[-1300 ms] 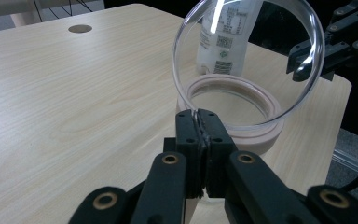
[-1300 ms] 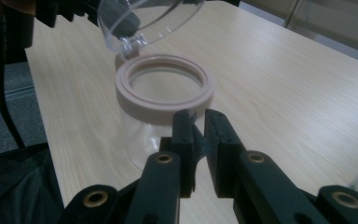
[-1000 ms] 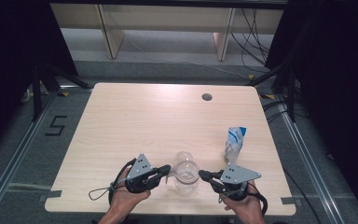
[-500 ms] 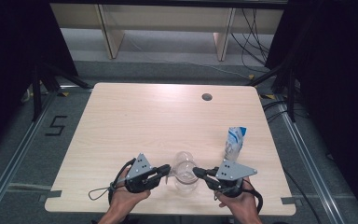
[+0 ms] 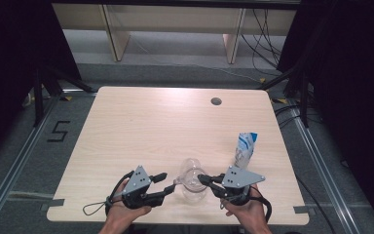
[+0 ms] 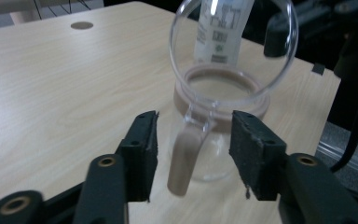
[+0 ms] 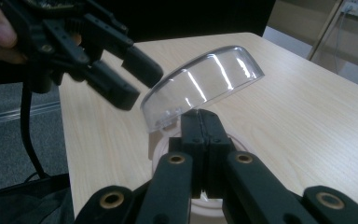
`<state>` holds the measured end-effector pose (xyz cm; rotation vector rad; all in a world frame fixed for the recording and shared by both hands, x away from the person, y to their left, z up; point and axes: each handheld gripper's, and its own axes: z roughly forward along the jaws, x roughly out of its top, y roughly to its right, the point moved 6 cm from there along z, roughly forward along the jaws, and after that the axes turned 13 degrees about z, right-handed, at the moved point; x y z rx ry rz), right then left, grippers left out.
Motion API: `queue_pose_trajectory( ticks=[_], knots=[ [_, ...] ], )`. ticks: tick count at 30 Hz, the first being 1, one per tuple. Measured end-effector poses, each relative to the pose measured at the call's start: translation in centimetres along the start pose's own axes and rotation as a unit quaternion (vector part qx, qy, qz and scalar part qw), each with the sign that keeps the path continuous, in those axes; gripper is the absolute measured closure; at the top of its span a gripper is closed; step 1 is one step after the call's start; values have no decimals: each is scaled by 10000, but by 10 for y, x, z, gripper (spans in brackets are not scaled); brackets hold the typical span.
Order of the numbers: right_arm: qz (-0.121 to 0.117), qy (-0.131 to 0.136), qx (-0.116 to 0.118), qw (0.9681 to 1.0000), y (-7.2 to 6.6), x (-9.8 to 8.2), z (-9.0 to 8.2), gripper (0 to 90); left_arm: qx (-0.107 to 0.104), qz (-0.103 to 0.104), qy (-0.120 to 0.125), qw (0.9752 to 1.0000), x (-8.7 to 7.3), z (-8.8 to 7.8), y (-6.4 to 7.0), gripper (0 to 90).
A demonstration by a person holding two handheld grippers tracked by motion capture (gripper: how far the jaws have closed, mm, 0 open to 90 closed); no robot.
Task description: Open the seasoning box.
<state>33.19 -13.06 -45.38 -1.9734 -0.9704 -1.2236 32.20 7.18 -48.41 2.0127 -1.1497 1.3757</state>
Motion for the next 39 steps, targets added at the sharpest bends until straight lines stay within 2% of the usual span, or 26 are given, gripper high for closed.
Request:
queue_pose_trajectory(
  ticks=[5, 6, 7, 8, 9, 11, 13, 15, 17, 18, 19, 20, 21, 23, 24, 25, 29, 30, 34, 39],
  knots=[
    [-19, 20, 26, 10000, -3, 3, 2, 900, 127, -128, -120, 9998, -15, -6, 2, 387],
    [-21, 18, 25, 10000, -4, 3, 3, 900, 80, -104, -136, 9998, -17, -7, 2, 376],
    [-26, -4, 36, 10000, -5, 3, 3, 900, 109, -201, -143, 9996, -19, -7, 3, 365],
    [-52, -1, 29, 10000, -5, 3, 4, 900, 135, -161, -226, 9995, -21, -8, 3, 353],
    [-131, 21, 30, 9999, -5, 4, 4, 900, 124, -221, -185, 9995, -23, -7, 4, 343],
    [-37, -13, 52, 10000, -8, 4, 6, 900, 173, -154, -279, 9993, -25, -9, 3, 330],
    [-75, 32, 66, 9999, -9, 5, 8, 900, 230, -175, -312, 9991, -30, -12, 3, 317],
    [-32, 30, 60, 10000, -11, 6, 9, 900, 231, -162, -349, 9990, -33, -13, 2, 311],
    [-100, 16, 146, 9998, -12, 6, 11, 900, 243, -282, -332, 9988, -36, -13, 3, 302],
    [-100, 16, 146, 9998, -12, 6, 11, 900, 243, -282, -332, 9988, -36, -13, 3, 300],
    [-155, 48, 92, 9998, -13, 7, 12, 900, 297, -196, -447, 9984, -39, -16, 2, 298],
    [-75, 46, 95, 9999, -14, 7, 13, 900, 297, -196, -447, 9984, -39, -16, 2, 297],
    [-94, 10, 151, 9998, -15, 7, 14, 900, 301, -255, -420, 9983, -40, -17, 2, 297],
    [-100, 41, 160, 9998, -16, 8, 15, 900, 310, -210, -439, 9983, -41, -18, 1, 296],
    [-143, -25, 190, 9997, -18, 8, 16, 900, 353, -308, -439, 9979, -42, -19, 1, 294],
    [-129, 54, 191, 9997, -19, 9, 18, 900, 338, -342, -375, 9981, -42, -19, 1, 293],
    [-171, -8, 235, 9996, -22, 9, 19, 900, 373, -338, -377, 9980, -43, -20, 0, 291],
    [-186, -16, 236, 9995, -22, 9, 19, 900, 397, -287, -452, 9978, -44, -21, -1, 290],
    [-206, 24, 172, 9996, -22, 9, 19, 878, 406, -371, -445, 9975, -46, -21, 0, 289],
    [-111, 42, 50, 9999, -14, 5, 11, 839, 391, -377, -414, 9977, -46, -21, -1, 288]
  ],
)
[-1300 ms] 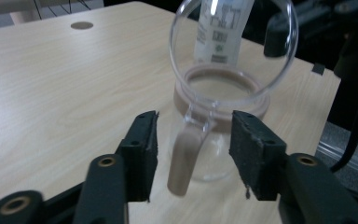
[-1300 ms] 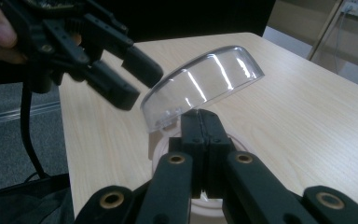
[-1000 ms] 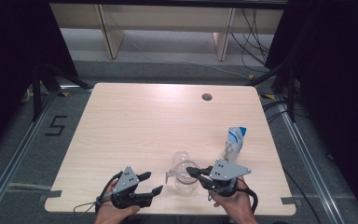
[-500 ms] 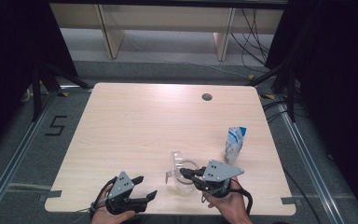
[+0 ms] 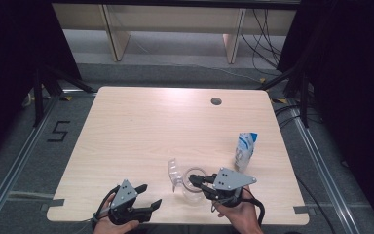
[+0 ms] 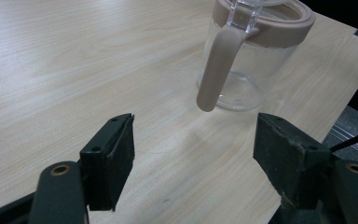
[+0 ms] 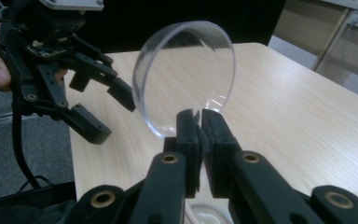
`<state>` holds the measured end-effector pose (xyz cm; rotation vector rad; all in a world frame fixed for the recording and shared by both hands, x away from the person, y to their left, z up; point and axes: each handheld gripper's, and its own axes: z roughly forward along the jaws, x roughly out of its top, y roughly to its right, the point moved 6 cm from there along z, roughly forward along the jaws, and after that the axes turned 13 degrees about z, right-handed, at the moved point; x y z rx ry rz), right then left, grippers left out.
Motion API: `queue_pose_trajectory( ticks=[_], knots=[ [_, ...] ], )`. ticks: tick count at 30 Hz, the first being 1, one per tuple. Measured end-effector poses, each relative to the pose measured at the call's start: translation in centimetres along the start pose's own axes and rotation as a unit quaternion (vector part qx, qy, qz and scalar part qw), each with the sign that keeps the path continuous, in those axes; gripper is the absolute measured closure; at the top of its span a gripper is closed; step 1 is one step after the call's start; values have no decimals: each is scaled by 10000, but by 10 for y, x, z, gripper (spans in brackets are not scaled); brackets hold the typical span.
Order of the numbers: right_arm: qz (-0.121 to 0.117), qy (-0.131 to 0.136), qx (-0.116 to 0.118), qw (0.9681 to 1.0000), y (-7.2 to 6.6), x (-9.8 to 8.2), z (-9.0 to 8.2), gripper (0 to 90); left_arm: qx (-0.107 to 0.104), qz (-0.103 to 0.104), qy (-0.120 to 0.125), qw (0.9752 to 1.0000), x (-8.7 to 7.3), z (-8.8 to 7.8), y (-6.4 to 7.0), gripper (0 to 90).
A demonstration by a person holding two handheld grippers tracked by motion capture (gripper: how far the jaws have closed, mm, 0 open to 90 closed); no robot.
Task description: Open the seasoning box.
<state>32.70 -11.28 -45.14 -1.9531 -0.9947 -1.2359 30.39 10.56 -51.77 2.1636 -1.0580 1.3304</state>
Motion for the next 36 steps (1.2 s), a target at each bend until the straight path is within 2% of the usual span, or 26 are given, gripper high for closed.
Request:
queue_pose_trajectory(
  ticks=[3, 9, 10, 11, 12, 13, 14, 15, 17, 18, 19, 21, 22, 23, 25, 27, 28, 29, 30, 31, 33, 34, 35, 36],
  knots=[
    [40, 76, -137, 9999, 3, -2, -5, 822, 9, -7, 3, 10000, 0, 0, 0, 288],
    [261, 145, -517, 9982, 23, -12, -30, 750, 13, -45, 15, 10000, -1, 0, -1, 286],
    [363, 178, -661, 9970, 27, -14, -34, 729, 6, -53, 39, 10000, -1, 0, 0, 285],
    [364, 198, -712, 9966, 32, -16, -37, 714, 6, -53, 39, 10000, -1, 0, 0, 285],
    [364, 198, -712, 9966, 32, -16, -37, 714, 12, 0, -30, 10000, -2, -1, -1, 285],
    [445, 236, -863, 9950, 38, -19, -44, 675, -11, 111, -14, 9999, -1, -1, -2, 285],
    [462, 268, -986, 9937, 42, -21, -48, 646, -11, 111, -14, 9999, -1, -1, -2, 285],
    [544, 238, -1092, 9922, 44, -23, -52, 626, 7, -16, -26, 10000, -2, -2, -1, 285],
    [564, 239, -1155, 9914, 46, -25, -55, 605, 6, -24, -24, 10000, -2, -2, -1, 285],
    [691, 275, -1323, 9884, 51, -30, -61, 566, 56, -41, -53, 10000, -2, -2, -2, 285],
    [775, 254, -1402, 9868, 53, -33, -64, 553, 42, 37, -39, 10000, -2, -3, -2, 285],
    [1012, 220, -1495, 9833, 56, -40, -70, 517, 60, -56, -17, 10000, -2, -2, -2, 285],
    [1103, 217, -1626, 9803, 59, -43, -73, 508, 59, -62, -12, 10000, -2, -2, -2, 285],
    [1151, 242, -1710, 9782, 61, -45, -76, 500, 57, -69, -10, 10000, -2, -2, -2, 285],
    [1198, 285, -1727, 9773, 63, -48, -77, 482, 63, -64, -12, 10000, -2, -2, -2, 285],
    [1320, 241, -1956, 9715, 70, -54, -84, 448, 54, -47, -1, 10000, -2, -2, -2, 285],
    [1376, 235, -2013, 9695, 73, -56, -85, 429, 54, -63, -3, 10000, -2, -2, -2, 285],
    [1376, 235, -2013, 9695, 73, -56, -85, 429, 54, -63, -3, 10000, -2, -2, -2, 285],
    [1334, 267, -2254, 9647, 81, -59, -89, 393, 49, -45, 0, 10000, -2, -2, -2, 285],
    [1334, 267, -2254, 9647, 81, -59, -89, 393, 49, -45, 0, 10000, -2, -2, -2, 285],
    [1508, 282, -2392, 9588, 88, -63, -91, 348, 32, -38, 24, 10000, -2, -1, -2, 285],
    [1468, 301, -2480, 9571, 91, -64, -92, 338, 28, -2, 28, 10000, -2, -1, -3, 285],
    [1468, 301, -2480, 9571, 91, -64, -92, 338, 28, -2, 28, 10000, -2, -1, -3, 285],
    [1516, 299, -2560, 9542, 95, -66, -92, 322, 26, -28, 31, 10000, -2, -1, -3, 285]
  ],
)
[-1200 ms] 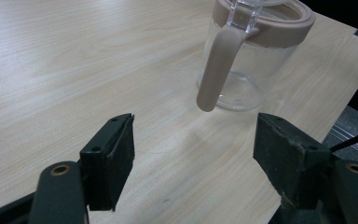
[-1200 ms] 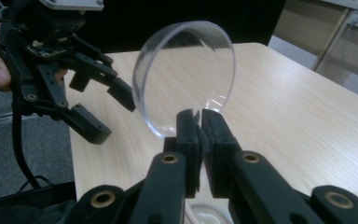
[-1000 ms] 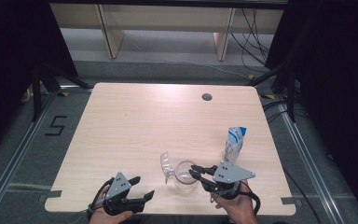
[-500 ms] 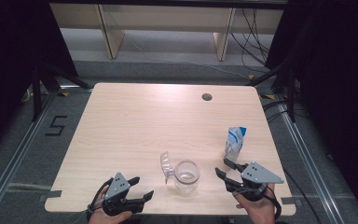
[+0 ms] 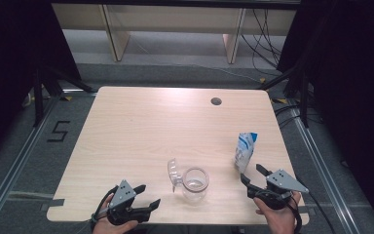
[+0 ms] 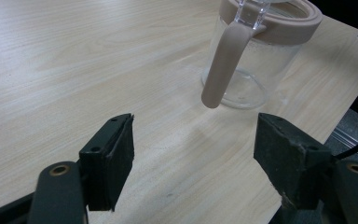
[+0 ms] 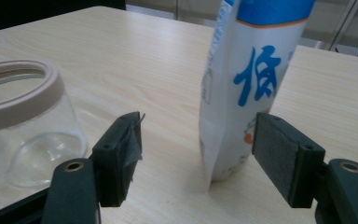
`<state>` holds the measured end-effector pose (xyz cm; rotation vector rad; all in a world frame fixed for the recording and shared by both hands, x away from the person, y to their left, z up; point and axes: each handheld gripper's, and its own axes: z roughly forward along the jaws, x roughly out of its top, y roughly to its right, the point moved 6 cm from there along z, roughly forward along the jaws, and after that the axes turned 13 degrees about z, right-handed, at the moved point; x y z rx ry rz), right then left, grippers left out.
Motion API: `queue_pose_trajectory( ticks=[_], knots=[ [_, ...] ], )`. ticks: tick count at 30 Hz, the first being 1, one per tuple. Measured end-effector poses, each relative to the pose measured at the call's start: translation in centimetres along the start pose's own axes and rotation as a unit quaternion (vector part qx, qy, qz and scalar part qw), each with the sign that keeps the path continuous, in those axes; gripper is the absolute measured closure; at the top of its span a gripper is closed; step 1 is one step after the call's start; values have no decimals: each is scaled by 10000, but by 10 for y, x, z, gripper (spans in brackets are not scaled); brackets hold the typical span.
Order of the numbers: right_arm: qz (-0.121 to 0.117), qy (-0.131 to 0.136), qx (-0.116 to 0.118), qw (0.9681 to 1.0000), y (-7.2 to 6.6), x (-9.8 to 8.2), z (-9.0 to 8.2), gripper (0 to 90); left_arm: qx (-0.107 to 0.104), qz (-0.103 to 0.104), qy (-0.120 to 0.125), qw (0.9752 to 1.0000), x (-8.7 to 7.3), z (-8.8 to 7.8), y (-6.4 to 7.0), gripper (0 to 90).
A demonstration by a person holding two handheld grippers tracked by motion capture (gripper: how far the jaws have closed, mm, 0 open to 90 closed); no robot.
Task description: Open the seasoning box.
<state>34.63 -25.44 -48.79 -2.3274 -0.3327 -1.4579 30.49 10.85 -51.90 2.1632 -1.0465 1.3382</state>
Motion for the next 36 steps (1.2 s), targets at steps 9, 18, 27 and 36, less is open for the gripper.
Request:
queue_pose_trajectory(
  ticks=[9, 18, 27, 36],
  knots=[
    [350, -81, -179, 9992, 17, -5, 17, 253, -20, 39, -26, 10000, 0, 0, 0, 284],
    [348, 48, -251, 9991, 26, -5, 33, 211, 17, -31, -111, 9999, -1, 0, 0, 284],
    [325, 36, -300, 9990, 31, -5, 45, 200, -17, -77, -59, 10000, -1, 1, 1, 284],
    [441, 70, -354, 9984, 32, -5, 54, 198, -61, 55, -88, 9999, -1, 1, 2, 283]
  ],
)
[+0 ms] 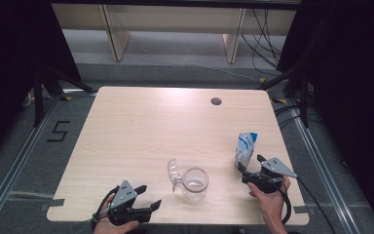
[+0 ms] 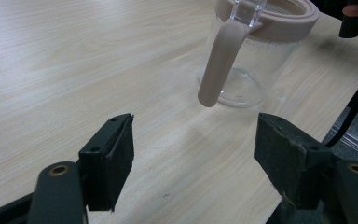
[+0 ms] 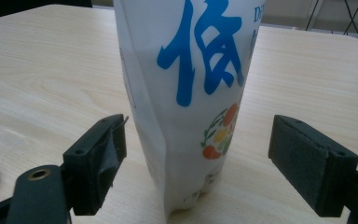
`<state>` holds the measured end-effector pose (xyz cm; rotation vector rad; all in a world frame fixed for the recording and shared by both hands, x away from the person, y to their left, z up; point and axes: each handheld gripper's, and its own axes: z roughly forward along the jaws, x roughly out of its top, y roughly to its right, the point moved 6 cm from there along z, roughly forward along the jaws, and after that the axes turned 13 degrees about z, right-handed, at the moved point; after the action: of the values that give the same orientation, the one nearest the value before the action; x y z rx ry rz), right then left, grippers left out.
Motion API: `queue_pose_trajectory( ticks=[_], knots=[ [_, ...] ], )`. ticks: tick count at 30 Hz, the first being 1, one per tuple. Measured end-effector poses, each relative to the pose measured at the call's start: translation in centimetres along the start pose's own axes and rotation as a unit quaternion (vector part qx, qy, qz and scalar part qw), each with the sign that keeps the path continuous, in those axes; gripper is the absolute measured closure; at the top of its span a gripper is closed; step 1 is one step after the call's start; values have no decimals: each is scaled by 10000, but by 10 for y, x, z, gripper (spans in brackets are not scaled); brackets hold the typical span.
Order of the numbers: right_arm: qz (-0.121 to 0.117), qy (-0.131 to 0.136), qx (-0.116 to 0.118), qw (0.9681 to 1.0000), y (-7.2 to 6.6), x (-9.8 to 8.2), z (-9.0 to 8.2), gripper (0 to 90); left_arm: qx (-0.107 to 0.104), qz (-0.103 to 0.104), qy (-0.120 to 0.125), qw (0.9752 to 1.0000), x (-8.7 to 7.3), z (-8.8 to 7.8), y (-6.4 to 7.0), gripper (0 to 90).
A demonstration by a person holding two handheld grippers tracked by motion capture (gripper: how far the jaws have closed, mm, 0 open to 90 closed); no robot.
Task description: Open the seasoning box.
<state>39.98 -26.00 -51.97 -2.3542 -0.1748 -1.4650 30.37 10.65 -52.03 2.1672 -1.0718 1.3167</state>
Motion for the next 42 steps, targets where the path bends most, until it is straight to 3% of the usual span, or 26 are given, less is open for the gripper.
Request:
queue_pose_trajectory(
  ticks=[6, 7, 8, 12, 15, 16, 19, 23, 24, 28, 32, 33, 34, 35, 36, 41, 42],
  knots=[
    [-27, -12, -5, 10000, 4, 1, 5, 177, 30, -103, 31, 9999, 0, 0, 1, 283],
    [-29, -29, -113, 9999, 6, 1, 5, 170, 30, -103, 31, 9999, 0, 0, 1, 282],
    [53, 64, 28, 10000, 4, 1, 8, 170, 30, -45, -19, 10000, 0, -1, 0, 282],
    [32, 136, 46, 9999, 1, 2, 10, 172, 12, -56, 12, 10000, 0, 0, 1, 281],
    [-50, 55, -50, 10000, 1, 1, 10, 171, 0, -41, 20, 10000, 1, 1, 1, 281],
    [53, 80, -35, 9999, 0, 1, 12, 168, 3, -32, 0, 10000, 0, 0, 1, 281],
    [7, 28, 17, 10000, 0, 1, 13, 168, 46, -33, -9, 10000, 0, 0, 0, 281],
    [116, 18, -15, 9999, 0, 0, 19, 164, 16, -79, 32, 10000, 0, 1, 1, 281],
    [8, 61, -61, 10000, 2, 1, 21, 164, 14, -74, 23, 10000, 0, 1, 1, 282],
    [89, 115, -33, 9999, 1, 2, 26, 158, 33, -93, 31, 9999, 0, 0, 1, 281],
    [12, 90, -139, 9999, 0, 0, 32, 159, 19, -73, 43, 10000, 0, 0, 1, 282],
    [98, 84, -250, 9996, 0, 0, 32, 161, 28, -84, 38, 10000, 0, 0, 1, 281],
    [112, 60, -110, 9999, -1, -1, 35, 163, 19, -52, 32, 10000, 0, 0, 0, 282],
    [62, 84, -186, 9998, 1, 0, 36, 166, 3, 38, 33, 10000, 0, 0, 0, 282],
    [72, 89, -174, 9998, 1, 0, 37, 173, 40, -75, 3, 10000, 0, 0, 1, 282],
    [154, 83, -114, 9998, 2, 1, 39, 231, 4, -38, 3, 10000, 0, 0, 1, 282],
    [174, 86, -3, 9998, 2, 1, 40, 266, 2, -34, 15, 10000, 0, 0, 1, 283]
  ],
)
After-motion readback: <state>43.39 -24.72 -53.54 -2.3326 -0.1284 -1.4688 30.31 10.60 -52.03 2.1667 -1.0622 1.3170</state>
